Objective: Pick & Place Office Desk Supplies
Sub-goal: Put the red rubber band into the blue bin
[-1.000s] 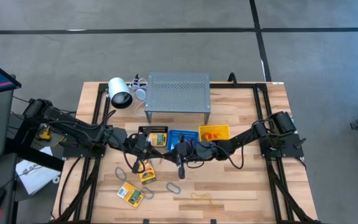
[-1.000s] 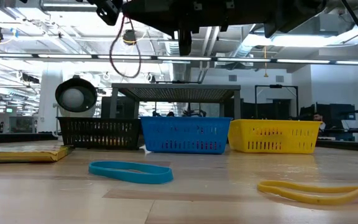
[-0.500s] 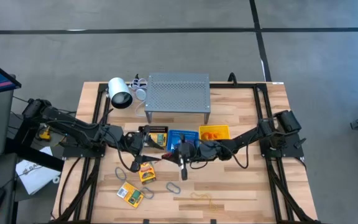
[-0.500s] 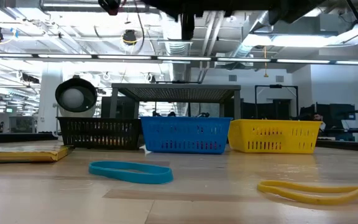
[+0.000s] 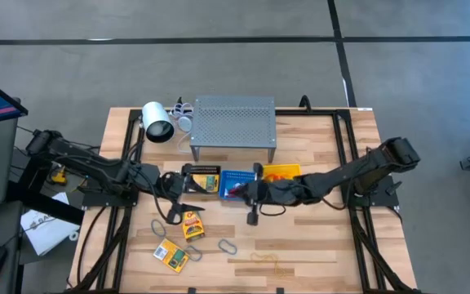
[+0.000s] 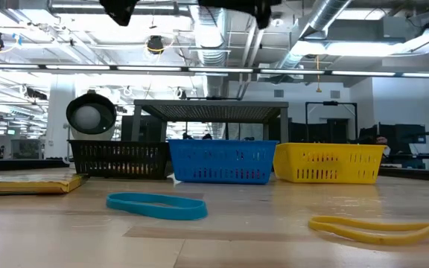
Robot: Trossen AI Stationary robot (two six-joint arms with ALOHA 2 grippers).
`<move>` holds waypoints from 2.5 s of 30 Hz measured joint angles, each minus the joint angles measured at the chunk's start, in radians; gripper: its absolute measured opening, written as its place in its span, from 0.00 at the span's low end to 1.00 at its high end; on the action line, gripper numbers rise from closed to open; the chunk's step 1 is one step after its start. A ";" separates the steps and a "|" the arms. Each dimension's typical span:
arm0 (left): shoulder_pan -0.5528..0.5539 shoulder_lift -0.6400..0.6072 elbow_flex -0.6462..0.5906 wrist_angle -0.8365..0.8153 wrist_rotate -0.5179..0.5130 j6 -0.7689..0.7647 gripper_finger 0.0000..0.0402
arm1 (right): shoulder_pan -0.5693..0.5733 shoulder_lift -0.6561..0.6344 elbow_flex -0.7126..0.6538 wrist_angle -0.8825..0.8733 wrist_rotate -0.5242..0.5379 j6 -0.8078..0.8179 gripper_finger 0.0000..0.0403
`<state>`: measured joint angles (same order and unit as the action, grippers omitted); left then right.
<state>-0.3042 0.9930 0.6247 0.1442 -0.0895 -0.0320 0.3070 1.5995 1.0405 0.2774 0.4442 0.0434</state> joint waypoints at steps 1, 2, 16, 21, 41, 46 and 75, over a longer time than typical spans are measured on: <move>0.000 -0.007 0.000 -0.021 0.000 -0.004 0.57 | -0.006 -0.004 0.000 -0.029 0.004 0.009 0.00; 0.000 -0.010 0.000 -0.038 0.000 -0.007 0.57 | -0.012 -0.006 0.000 -0.064 0.006 0.020 0.00; -0.009 -0.011 0.000 -0.126 0.000 -0.057 0.52 | -0.120 0.094 -0.001 -0.188 0.000 0.096 0.00; -0.011 -0.011 0.000 -0.133 0.000 -0.060 0.52 | -0.138 0.147 0.001 -0.183 -0.016 0.115 0.00; -0.011 -0.011 0.000 -0.152 0.000 -0.063 0.50 | -0.147 0.222 0.000 -0.325 -0.066 0.231 0.01; -0.011 -0.011 0.000 -0.152 0.000 -0.063 0.50 | -0.154 0.222 0.000 -0.334 -0.138 0.247 0.01; -0.011 -0.011 0.000 -0.152 0.001 -0.059 0.49 | -0.211 0.219 0.096 -0.526 -0.241 0.261 0.58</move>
<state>-0.3149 0.9825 0.6247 -0.0082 -0.0889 -0.0914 0.0956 1.8183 1.1364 -0.2490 0.2028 0.3047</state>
